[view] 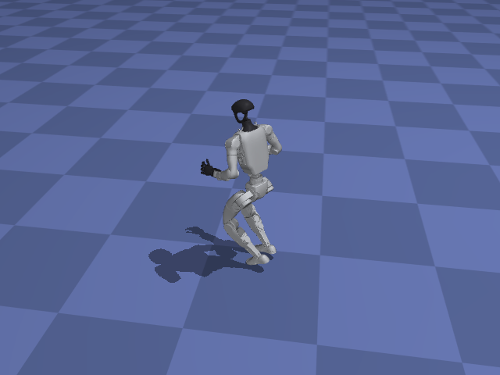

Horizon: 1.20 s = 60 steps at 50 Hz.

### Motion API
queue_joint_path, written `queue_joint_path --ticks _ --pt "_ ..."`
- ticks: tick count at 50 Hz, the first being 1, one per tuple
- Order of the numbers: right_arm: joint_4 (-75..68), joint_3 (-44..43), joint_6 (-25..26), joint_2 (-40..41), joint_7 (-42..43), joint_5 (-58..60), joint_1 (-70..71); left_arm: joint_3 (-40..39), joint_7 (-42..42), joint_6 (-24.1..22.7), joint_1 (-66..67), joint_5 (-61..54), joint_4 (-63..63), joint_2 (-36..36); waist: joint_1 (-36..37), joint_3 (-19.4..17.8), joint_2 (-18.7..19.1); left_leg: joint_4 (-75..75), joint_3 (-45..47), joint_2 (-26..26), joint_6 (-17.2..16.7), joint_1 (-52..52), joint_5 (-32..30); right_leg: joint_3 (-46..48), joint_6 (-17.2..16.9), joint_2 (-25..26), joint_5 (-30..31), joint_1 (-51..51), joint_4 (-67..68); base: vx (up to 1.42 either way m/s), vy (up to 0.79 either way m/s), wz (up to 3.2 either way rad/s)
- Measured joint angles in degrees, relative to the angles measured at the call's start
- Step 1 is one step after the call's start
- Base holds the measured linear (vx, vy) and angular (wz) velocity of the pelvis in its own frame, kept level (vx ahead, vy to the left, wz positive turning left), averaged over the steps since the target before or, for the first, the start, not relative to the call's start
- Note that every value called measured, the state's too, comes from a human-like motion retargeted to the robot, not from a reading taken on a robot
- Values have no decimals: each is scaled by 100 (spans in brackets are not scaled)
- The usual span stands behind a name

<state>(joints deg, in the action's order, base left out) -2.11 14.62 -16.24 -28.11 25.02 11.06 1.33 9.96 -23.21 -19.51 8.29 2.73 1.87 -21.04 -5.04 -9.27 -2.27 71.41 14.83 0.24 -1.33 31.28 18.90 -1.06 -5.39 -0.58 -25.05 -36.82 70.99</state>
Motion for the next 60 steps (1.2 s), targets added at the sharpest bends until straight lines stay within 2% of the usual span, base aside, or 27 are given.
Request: queue_joint_path --ticks 7,12,15,20,22,25,30,32,37,40,43,46,49,52,55,60 --pt "-292 87 -16 -138 -197 146 -153 24 -81 -13 -84 27 33 5 -261 82 -165 -997 128 -479 -56 -454 -63 -66 -83 -386 -42 -165 276 -2 2 31" --pt "-209 141 -36 -258 -363 337 -252 17 -143 -16 -320 349 -139 -169 -296 15 -297 -1090 111 -685 137 -602 629 -31 140 -668 -687 -187 706 -1 0 28" --pt "-170 173 -58 -325 -416 391 -307 44 -209 -40 -412 502 -151 -219 -277 -16 -368 -1286 80 -755 184 -758 705 -60 175 -721 -788 -63 676 2 -3 29" --pt "-3 257 -135 -324 -478 355 -307 95 -201 -87 -103 436 -185 -181 -220 67 -402 -1491 -47 -702 -92 -848 -271 -108 13 -603 -261 294 159 2 -6 26" --pt "51 243 -133 -342 -475 357 -249 97 -153 -95 49 363 -162 -189 -133 62 -366 -1270 -109 -585 -125 -760 -409 -102 -35 -464 -126 432 -14 -1 -7 10" --pt "168 152 -116 -407 -423 423 -111 44 -55 -63 300 243 -162 -192 57 5 -259 -726 -226 -349 -35 -584 -282 -77 11 -188 -224 639 -209 -1 -7 -7" --pt "240 -217 26 -561 -136 634 148 -156 42 -129 721 165 -195 -201 388 -162 -129 125 -262 25 237 -337 177 -125 241 179 -874 823 -216 -1 -4 -13" --pt "147 -375 74 -531 -1 641 108 -214 126 -158 862 77 -198 -149 461 -164 -95 34 -247 18 271 -320 156 -169 249 214 -775 837 -266 0 0 0" --pt "-388 -726 171 -578 260 620 -267 -239 256 -204 1220 -116 -274 1 259 -5 -181 -931 -199 -627 69 -424 -595 -579 -162 52 468 574 8 0 2 26" --pt "-732 -881 253 -681 329 707 -442 -221 234 -188 1281 -142 -377 44 -31 51 -232 -1474 -246 -1134 -27 -558 -1014 -881 -327 -58 935 281 520 -1 5 46" --pt "-1116 -1020 363 -839 323 794 -521 -246 211 -197 1187 -21 -548 -48 -323 39 -223 -1762 -358 -1513 -9 -726 -1081 -1141 -293 -60 894 53 1062 -2 7 41" --pt "-1512 -1071 464 -906 261 882 -522 -259 157 -218 941 243 -650 -200 -512 -34 -185 -1702 -431 -1677 164 -807 -497 -1274 -120 -2 487 -100 1536 -2 7 23" --pt "-1873 -1031 458 -794 209 758 -450 -237 7 -230 568 426 -610 -226 -541 -139 -120 -1681 -441 -1653 244 -885 -101 -1252 49 70 269 -142 1644 -1 4 2" --pt "-1916 -853 359 -562 138 460 -480 -169 -122 -238 380 286 -550 -136 -548 -117 -68 -1683 -425 -1519 78 -844 -402 -1103 105 99 305 -125 1394 0 0 0" --pt "-1506 -677 206 -398 -9 164 -591 -75 -190 -260 425 70 -588 -153 -548 -25 -44 -1545 -340 -1276 -127 -665 -774 -859 22 77 438 -135 1012 0 0 0" --pt "-227 -618 7 -561 -320 -168 -806 -21 -104 -229 766 -288 -924 -470 -370 3 -76 -1188 -351 -888 -45 -604 -400 -535 -29 91 271 34 526 -1 1 -19"
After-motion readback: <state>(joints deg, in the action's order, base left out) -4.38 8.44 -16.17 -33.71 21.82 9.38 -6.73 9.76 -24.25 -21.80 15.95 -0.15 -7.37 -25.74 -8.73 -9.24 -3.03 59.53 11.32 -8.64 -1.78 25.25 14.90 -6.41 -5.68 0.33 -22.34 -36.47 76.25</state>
